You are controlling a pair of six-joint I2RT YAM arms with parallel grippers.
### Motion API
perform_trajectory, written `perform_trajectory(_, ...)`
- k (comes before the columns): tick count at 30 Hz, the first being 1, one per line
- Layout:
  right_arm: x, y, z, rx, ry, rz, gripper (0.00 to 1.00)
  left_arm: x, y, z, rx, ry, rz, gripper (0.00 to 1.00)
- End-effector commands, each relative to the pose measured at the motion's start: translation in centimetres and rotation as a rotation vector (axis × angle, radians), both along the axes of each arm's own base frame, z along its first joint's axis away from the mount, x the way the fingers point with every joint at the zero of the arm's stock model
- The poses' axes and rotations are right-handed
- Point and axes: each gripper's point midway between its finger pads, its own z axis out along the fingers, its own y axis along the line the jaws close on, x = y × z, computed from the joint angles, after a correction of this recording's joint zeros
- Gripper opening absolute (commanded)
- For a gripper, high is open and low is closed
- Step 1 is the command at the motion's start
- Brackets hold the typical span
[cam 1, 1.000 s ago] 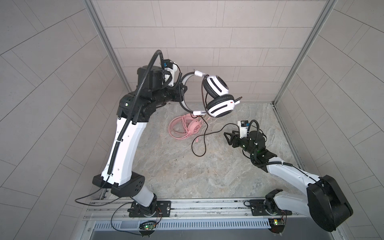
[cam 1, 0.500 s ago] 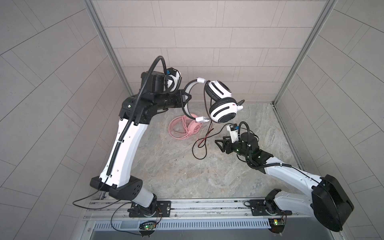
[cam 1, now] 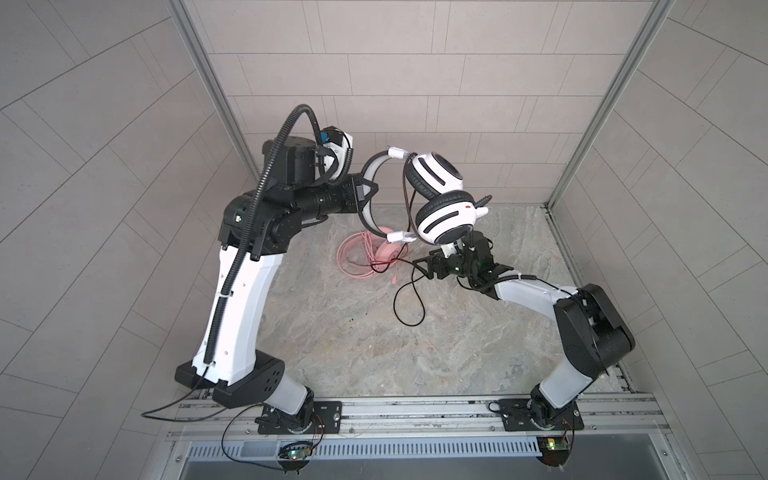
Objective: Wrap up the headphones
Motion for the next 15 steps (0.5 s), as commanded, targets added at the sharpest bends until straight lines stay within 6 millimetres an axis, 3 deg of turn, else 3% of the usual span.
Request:
perform_trajectory(1, -1.2, 1.8, 1.7, 0.08, -0.032, 0.088, 0.86, -0.1, 0.0, 2.1, -0.05, -0.045, 0.005, 0.0)
perform_trajectory(8, -2.6, 0.6, 2.4, 0.029, -0.056, 0.079, 0.84, 0.3, -0.1, 1.3, -0.023, -0.038, 0.004, 0.0)
perform_trajectory(15, -2.3, -5.6, 3.1, 0.016, -0.048, -0.074, 0.83, 0.1, 0.4, 0.9, 0.003, -0.044, 0.015, 0.0)
